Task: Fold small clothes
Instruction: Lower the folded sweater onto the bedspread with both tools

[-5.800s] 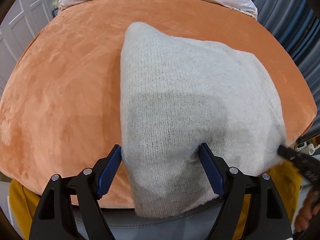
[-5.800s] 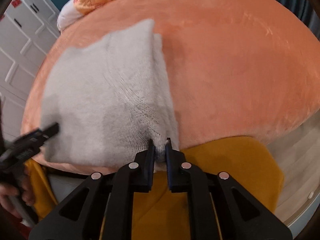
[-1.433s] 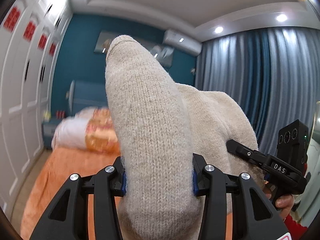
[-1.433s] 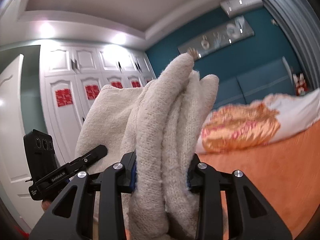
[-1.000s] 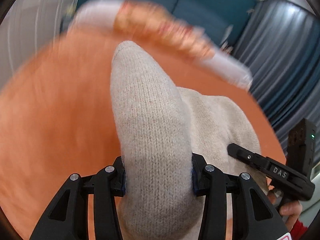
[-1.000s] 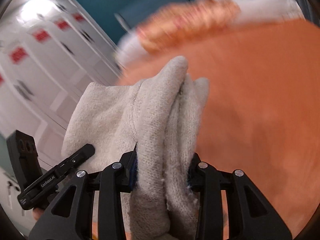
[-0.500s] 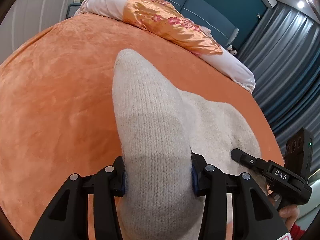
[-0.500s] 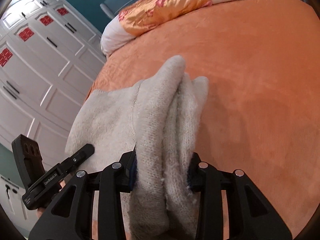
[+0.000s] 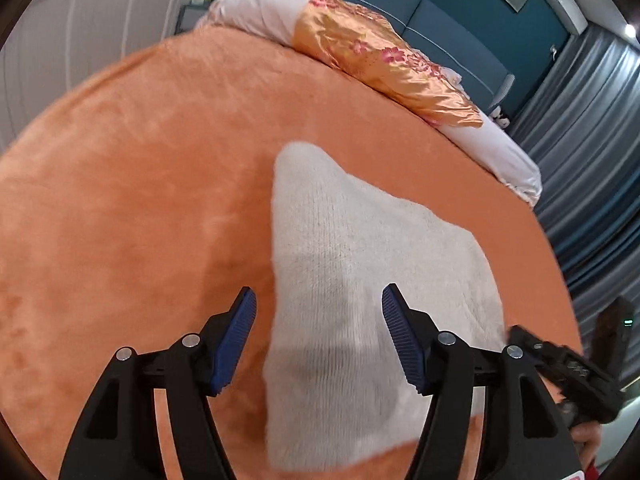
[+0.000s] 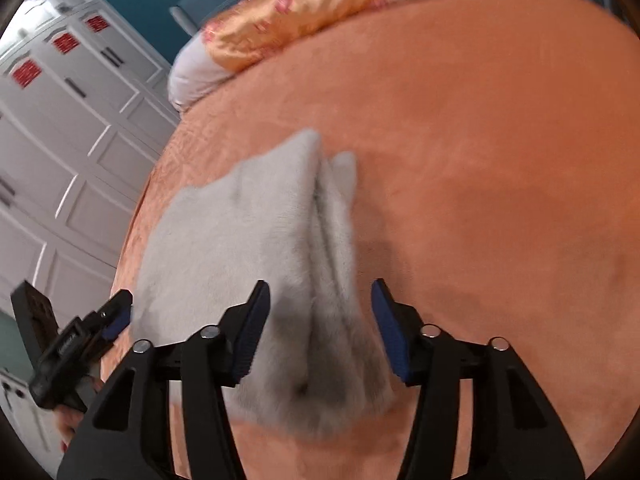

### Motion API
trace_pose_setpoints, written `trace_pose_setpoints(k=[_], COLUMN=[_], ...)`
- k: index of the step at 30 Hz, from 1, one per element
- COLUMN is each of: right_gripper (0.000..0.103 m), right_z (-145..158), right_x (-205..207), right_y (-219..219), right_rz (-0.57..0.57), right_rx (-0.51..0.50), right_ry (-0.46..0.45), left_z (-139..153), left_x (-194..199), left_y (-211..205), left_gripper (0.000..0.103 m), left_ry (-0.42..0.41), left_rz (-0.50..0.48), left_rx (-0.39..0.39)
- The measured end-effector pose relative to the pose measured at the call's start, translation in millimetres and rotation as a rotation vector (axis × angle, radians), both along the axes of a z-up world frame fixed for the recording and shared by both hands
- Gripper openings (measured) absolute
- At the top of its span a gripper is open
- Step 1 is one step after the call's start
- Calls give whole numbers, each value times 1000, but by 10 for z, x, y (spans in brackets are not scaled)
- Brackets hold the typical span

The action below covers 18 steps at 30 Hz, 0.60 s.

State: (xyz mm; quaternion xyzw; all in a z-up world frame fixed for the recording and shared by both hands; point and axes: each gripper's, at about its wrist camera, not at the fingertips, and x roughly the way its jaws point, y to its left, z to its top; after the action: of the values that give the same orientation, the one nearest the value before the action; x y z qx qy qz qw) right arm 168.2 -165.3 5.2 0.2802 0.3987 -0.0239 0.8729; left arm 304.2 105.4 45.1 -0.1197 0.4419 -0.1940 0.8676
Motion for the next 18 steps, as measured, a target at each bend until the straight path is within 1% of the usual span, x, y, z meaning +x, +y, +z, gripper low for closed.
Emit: trace_pose_setpoints(k=[2, 4, 5, 6, 7, 8, 9, 10, 12, 13, 15, 16, 17, 18], right_gripper=[48, 48, 48, 46, 25, 16, 14, 13, 13, 13, 13, 13, 13, 13], right_z=[57, 31, -40, -179, -265, -278, -193, -74, 90, 69, -207, -419, -542, -550], right_x=[-77, -34, 22, 122, 153, 189, 129, 63, -40, -48, 5, 32, 17, 11], right_y=[116, 249, 315, 363, 356, 338, 298, 276, 259, 256, 251, 238, 197, 179], right_rz=[48, 93, 115, 130, 133, 134, 113, 101, 90, 93, 105, 106, 89, 70], right_rx=[-10, -63, -101, -129, -125, -86, -51, -38, -42, -52, -86, -92, -52, -25], right_ry=[-9, 19, 54, 115, 147, 146, 108, 61, 8, 16, 111, 159, 151, 143], left_z=[89, 108, 84, 48, -28, -105, -154, -185, -237, -293, -424, -524, -595, -620], left_x=[-113, -223, -271, -301, -341, -374, -398, -424, -440, -438, -414, -397, -390, -392], left_y=[-46, -118, -168, -211, -249, -263, -255, -230, -185, -162, -147, -141, -135, -139], left_gripper=[62, 62, 62, 62, 61, 49, 42, 40, 37, 37, 37, 38, 38, 39], left_ry=[0, -7, -10, -7, 12, 38, 58, 67, 75, 93, 121, 141, 157, 160], left_rz=[-5, -15, -27, -40, -46, -55, -61, -56, -54, -51, -51, -47, -43, -37], left_rx=[41, 81, 102, 119, 148, 160, 162, 173, 183, 201, 221, 235, 233, 232])
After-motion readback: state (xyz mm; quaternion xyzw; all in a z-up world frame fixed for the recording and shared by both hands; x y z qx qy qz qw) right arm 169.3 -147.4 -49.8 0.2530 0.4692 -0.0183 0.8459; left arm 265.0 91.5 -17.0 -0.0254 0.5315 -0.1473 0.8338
